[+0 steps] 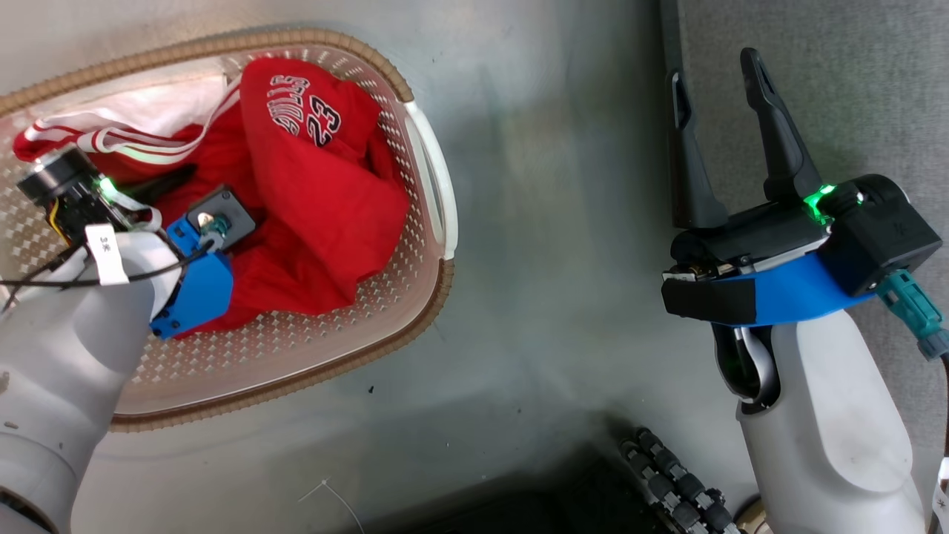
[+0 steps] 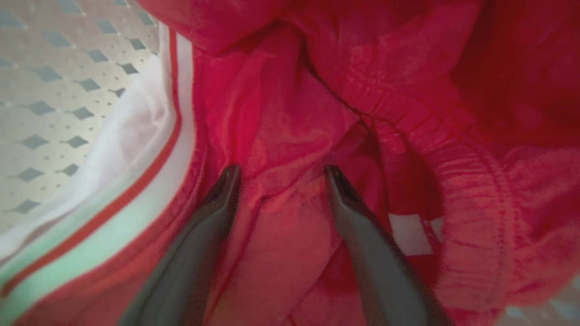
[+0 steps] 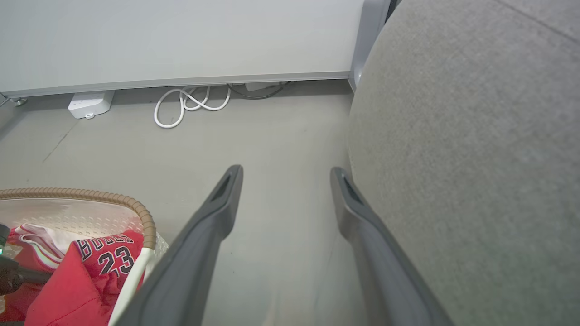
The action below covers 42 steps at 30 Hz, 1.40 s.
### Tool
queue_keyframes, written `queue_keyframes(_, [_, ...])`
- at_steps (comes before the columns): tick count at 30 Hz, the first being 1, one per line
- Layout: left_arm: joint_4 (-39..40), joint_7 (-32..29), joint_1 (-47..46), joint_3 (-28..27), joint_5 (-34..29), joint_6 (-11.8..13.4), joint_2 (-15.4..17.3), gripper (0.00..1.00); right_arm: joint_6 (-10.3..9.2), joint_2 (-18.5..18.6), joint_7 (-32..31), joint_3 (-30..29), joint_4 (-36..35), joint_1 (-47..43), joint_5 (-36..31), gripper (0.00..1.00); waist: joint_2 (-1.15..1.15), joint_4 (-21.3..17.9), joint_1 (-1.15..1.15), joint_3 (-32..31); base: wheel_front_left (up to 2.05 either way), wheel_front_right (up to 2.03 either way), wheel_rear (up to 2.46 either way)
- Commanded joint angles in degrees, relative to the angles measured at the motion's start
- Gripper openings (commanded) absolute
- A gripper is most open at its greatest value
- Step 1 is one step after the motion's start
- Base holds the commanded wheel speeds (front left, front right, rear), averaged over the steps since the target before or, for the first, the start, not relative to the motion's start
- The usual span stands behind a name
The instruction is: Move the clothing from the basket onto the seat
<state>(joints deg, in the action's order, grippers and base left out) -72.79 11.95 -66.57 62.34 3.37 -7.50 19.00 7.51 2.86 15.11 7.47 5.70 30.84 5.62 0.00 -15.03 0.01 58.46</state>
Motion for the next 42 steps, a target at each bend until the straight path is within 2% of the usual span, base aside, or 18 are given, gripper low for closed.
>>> queue_keyframes(1, [-0.30, -0.54, -1.06, 0.28, -0.31, 0.07, 0.41, 1.00, -0.04, 0.03, 0.08, 0.04, -0.50, 0.33, 0.13, 1.00, 0.00, -0.12, -0.01, 0.81, 0.00, 0.00, 0.00])
queue_keyframes(10, [-0.98, -4.28, -2.20, 1.45, 0.03, 0.28, 0.62, 1.00, -0.04, 0.03, 0.08, -0.55, -1.07, -0.25, -0.06, 1.00, 0.00, -0.06, -0.01, 2.23, 0.00, 0.00, 0.00])
queue_keyframes(11, [-1.03, -4.65, -2.17, 1.70, -0.04, 0.23, 0.60, 0.67, -0.04, 0.03, 0.08, -0.54, -1.11, -0.24, -0.09, 1.00, 0.00, -0.03, -0.01, 2.24, 0.00, 0.00, 0.00])
queue_keyframes(12, [-1.05, -4.85, -2.21, 1.92, -0.14, 0.22, 0.56, 0.26, -0.04, 0.03, 0.08, -0.53, -1.14, -0.21, -0.07, 1.00, 0.00, -0.01, -0.01, 2.24, 0.00, 0.00, 0.00])
queue_keyframes(13, [-1.05, -4.81, -2.20, 2.00, -0.08, 0.21, 0.48, 0.00, -0.04, 0.03, 0.08, -0.54, -1.17, -0.15, -0.02, 1.00, 0.00, 0.02, -0.01, 2.21, 0.00, 0.00, 0.00])
queue_keyframes(26, [-1.06, -3.63, -0.48, 2.91, 1.97, 0.06, -1.80, 0.00, -0.04, 0.03, 0.08, -1.06, -0.44, -0.10, -0.19, 1.00, 0.00, 0.87, -0.01, -0.53, 0.00, 0.00, 0.00])
queue_keyframes(42, [-1.11, 0.67, 3.67, 3.96, 5.98, -0.04, -5.90, 0.00, -0.04, 0.03, 0.08, -1.21, 1.87, -0.67, -1.64, 1.00, 0.00, 3.95, -0.01, -8.97, 0.00, 0.00, 0.00])
